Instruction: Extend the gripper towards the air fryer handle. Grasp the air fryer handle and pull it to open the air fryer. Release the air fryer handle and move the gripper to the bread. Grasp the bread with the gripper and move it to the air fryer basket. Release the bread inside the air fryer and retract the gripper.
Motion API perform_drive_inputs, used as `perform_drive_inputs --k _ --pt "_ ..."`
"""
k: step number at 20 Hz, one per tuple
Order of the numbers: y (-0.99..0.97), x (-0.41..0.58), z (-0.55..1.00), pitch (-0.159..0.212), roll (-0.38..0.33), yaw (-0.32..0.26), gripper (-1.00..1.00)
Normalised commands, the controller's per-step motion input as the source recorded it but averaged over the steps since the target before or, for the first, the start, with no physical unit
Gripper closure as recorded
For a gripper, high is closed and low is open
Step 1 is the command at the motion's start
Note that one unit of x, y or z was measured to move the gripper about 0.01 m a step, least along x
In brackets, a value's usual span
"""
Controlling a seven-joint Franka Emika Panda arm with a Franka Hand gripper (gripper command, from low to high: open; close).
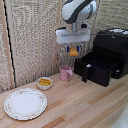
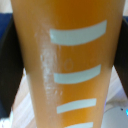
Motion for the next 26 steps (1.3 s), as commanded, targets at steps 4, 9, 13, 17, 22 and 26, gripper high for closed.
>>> perform_drive_inputs --k 4,9,13,17,22,26 --pt "-1.0 0.188 0.21 -0.02 0.026 -0.039 1.0" --pt "-1.0 0.046 0.05 -0.001 0.047 -0.034 1.0" --pt "-0.94 0.0 -0.01 -0.001 0.037 -0.076 1.0" --pt "-0.81 0.229 -0.19 -0.001 0.054 -0.032 1.0" --pt "-0.45 0.351 -0.29 -0.037 0.066 -0.109 1.0" --pt "-0.14 0.217 -0.25 -0.022 0.013 -0.365 1.0"
